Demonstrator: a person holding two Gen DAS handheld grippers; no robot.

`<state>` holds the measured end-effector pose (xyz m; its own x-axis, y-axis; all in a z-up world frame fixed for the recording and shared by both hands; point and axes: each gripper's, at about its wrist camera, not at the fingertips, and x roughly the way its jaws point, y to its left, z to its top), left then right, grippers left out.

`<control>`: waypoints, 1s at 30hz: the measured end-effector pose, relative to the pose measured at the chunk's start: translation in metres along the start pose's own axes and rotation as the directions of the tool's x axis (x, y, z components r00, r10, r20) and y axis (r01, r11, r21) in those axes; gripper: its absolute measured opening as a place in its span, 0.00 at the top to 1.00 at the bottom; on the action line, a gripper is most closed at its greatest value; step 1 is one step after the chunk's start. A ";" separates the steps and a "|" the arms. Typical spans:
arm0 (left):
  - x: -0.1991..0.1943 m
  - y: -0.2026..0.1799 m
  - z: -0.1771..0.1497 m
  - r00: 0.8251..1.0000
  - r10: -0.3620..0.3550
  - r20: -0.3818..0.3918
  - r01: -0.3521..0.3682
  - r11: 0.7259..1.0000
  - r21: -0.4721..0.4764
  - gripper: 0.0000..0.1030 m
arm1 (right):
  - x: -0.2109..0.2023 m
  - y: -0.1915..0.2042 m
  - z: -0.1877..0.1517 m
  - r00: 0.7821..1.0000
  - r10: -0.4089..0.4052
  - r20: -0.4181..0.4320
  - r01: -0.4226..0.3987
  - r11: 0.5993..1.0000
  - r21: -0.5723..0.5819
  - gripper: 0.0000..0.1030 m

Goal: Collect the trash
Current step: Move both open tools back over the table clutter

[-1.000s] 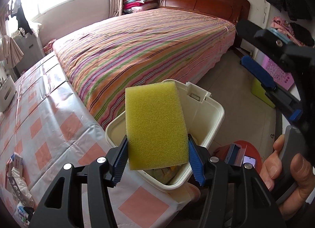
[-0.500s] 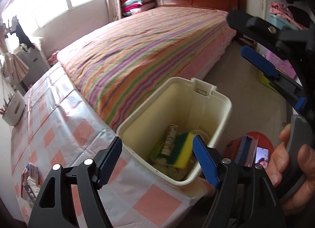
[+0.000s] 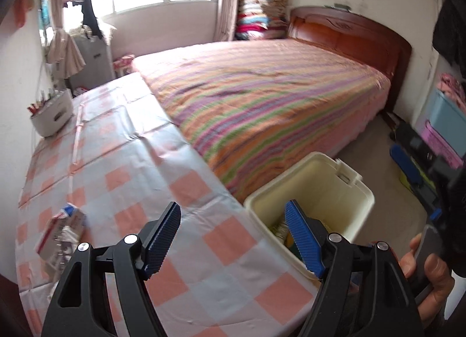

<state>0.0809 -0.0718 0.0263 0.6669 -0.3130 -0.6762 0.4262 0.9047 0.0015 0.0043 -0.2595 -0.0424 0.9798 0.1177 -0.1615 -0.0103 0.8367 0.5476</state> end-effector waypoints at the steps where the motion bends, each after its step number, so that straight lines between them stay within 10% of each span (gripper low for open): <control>1: -0.004 0.008 0.000 1.000 0.012 0.013 -0.012 1.000 -0.014 0.30 | 0.005 0.005 -0.003 1.000 0.007 -0.012 -0.007 1.000 -0.009 0.21; 16: -0.046 0.154 -0.018 0.982 0.175 0.067 -0.150 0.948 -0.281 0.30 | 0.074 0.098 -0.068 0.952 0.156 -0.264 -0.187 0.977 -0.099 0.21; 30: -0.063 0.247 -0.055 0.945 0.327 0.004 -0.295 0.857 -0.422 0.30 | 0.129 0.182 -0.146 0.790 0.258 -0.556 -0.389 0.912 -0.130 0.21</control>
<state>0.1105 0.1872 0.0281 0.7723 -0.0011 -0.6352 -0.0890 0.9899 -0.1100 0.1002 -0.0139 -0.0830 0.6602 0.6065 -0.4431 -0.4169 0.7866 0.4554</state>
